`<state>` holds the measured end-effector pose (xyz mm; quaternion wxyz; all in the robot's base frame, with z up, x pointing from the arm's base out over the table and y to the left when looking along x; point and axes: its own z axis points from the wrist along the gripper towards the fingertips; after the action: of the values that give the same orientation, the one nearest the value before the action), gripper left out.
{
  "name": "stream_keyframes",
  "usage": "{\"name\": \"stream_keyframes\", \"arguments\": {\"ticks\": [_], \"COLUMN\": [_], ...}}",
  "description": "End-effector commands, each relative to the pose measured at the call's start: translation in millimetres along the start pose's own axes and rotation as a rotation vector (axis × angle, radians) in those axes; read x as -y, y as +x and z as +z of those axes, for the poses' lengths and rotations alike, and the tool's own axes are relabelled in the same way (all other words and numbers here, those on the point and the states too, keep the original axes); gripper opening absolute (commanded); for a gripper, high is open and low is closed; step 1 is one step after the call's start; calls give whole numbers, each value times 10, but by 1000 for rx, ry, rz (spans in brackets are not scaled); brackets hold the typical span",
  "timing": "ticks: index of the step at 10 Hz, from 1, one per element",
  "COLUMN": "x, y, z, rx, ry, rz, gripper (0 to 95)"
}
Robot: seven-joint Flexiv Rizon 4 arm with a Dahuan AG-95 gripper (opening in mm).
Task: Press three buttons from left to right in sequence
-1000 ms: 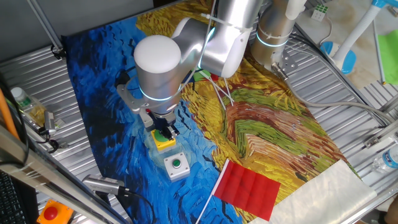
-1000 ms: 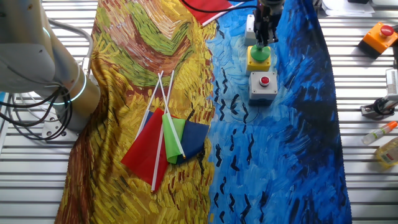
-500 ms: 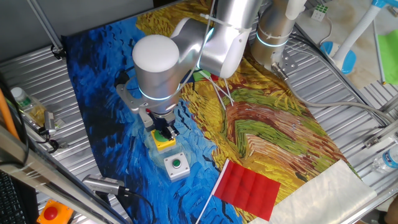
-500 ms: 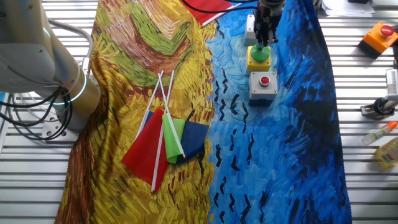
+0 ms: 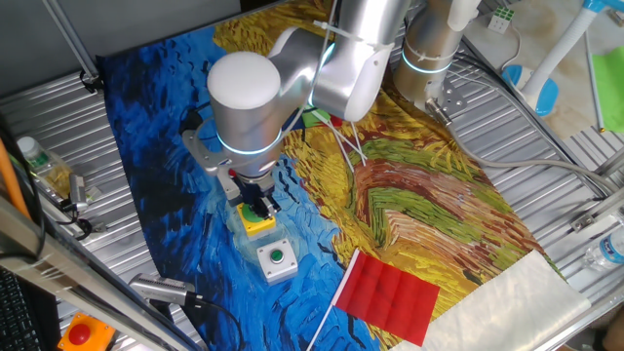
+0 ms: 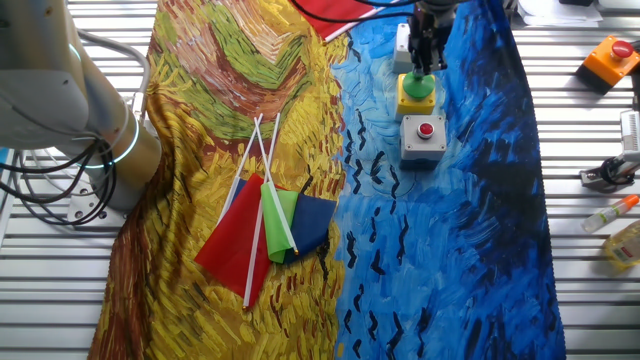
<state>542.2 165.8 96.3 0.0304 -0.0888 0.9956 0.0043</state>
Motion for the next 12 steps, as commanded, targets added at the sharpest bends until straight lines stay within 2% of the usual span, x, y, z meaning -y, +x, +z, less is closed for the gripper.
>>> {"name": "stream_keyframes", "arguments": {"ticks": [1, 3, 7, 12], "x": [-3, -3, -3, -3], "y": [0, 0, 0, 0], "z": [-2, -2, -2, -2], "rx": [0, -5, -7, -8], "ry": [-8, -8, -30, -30], "rz": [-5, -17, -44, -53], "gripper": [0, 0, 0, 0]}}
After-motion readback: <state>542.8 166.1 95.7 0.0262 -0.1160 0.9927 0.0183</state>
